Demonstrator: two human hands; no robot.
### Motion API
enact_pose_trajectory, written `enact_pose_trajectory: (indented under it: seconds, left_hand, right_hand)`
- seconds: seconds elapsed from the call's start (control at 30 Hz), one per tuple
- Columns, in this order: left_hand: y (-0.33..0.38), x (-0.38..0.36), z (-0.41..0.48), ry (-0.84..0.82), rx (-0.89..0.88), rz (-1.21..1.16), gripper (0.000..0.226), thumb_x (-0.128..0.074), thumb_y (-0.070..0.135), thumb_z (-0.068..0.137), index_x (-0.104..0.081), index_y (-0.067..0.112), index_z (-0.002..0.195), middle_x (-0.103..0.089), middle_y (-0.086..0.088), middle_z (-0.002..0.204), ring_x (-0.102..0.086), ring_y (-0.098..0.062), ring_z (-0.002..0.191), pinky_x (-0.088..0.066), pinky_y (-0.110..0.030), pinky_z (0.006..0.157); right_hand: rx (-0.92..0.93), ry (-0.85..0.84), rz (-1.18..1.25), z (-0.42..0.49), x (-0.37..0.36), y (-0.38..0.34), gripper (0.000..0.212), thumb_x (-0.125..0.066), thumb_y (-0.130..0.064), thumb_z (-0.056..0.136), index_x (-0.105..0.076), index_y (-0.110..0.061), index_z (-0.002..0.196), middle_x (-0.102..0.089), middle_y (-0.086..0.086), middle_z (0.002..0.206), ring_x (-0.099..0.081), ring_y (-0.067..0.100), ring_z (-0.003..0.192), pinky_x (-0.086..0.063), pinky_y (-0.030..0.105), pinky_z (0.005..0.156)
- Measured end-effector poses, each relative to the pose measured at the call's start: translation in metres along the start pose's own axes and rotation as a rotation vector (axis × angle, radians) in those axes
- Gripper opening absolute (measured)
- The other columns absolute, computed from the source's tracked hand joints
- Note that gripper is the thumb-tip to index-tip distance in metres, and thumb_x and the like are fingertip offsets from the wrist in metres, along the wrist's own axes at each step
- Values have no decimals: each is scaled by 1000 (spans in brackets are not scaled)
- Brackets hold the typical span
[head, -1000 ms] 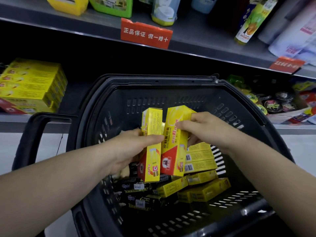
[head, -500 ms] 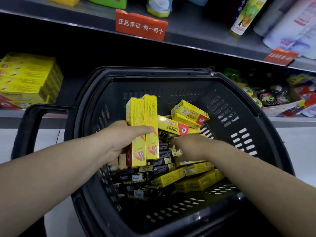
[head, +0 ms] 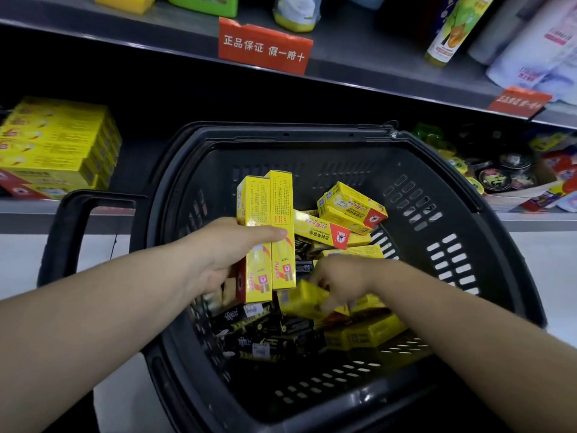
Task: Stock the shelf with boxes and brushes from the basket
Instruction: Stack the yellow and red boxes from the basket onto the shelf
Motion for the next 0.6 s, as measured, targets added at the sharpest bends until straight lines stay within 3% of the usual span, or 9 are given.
enact_pose_trajectory:
  seconds: [0.1,0.2,0.27,0.33,0.4,0.5,0.6]
  left_hand:
    - [2,4,1,19,-14,-13,70,-81,36,66,-55,14,127,-57,-7,131,-48,-28,124,-34,-49,108]
    - [7,7,-4,12,-30,-14,93,-84,44,59,-44,14,137,-49,-6,141,-42,-27,131,-32,-49,110]
    - [12,6,-11,-17,-46,5,101,-85,49,49,-46,16,136,-52,-5,137,-45,-27,128,-34,-49,109]
    - [18,8,-17,-47,-67,-2,89,-83,51,49,-56,20,127,-63,-4,124,-55,-26,118,-38,-49,105]
    - [24,14,-22,-48,-88,-48,57,-81,45,62,-66,21,111,-72,-3,106,-63,-26,106,-40,-50,103]
    - [40,30,-30,-11,-116,-65,40,-75,42,71,-69,20,103,-75,-2,96,-67,-25,99,-44,-48,100]
    - [54,55,-43,-6,-137,-83,35,-74,38,68,-70,18,96,-76,-4,88,-72,-22,84,-54,-40,83]
  right_hand:
    - [-34,342,301,-23,43,11,30,-63,-43,82,-57,-17,70,-56,-4,68,-53,10,62,-40,30,55]
    - [23,493,895,-39,65,6,17,-59,-35,87,-64,-19,83,-71,-3,80,-67,12,79,-53,36,78]
    - [85,575,1107,-40,72,-9,18,-59,-32,88,-65,-16,83,-73,1,83,-69,18,82,-52,39,84]
    - [108,658,1169,-36,78,-27,28,-63,-38,85,-61,-12,75,-70,1,72,-67,17,72,-50,40,81]
    - [120,703,1199,-34,89,-44,35,-64,-44,82,-55,-10,80,-61,5,68,-61,22,71,-48,45,81]
    - [139,744,1264,-34,112,-60,36,-61,-43,86,-51,-9,92,-62,13,84,-62,30,81,-49,49,86]
    - [188,633,1392,-31,138,-74,33,-51,-34,92,-48,-18,121,-66,13,109,-67,30,91,-56,45,80]
Point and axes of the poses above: each hand's wrist, its own z-axis towards the middle knuckle, its own x-axis out of the back of the hand, y = z × x, the point moved 2 cm from there along z, towards the middle knuckle
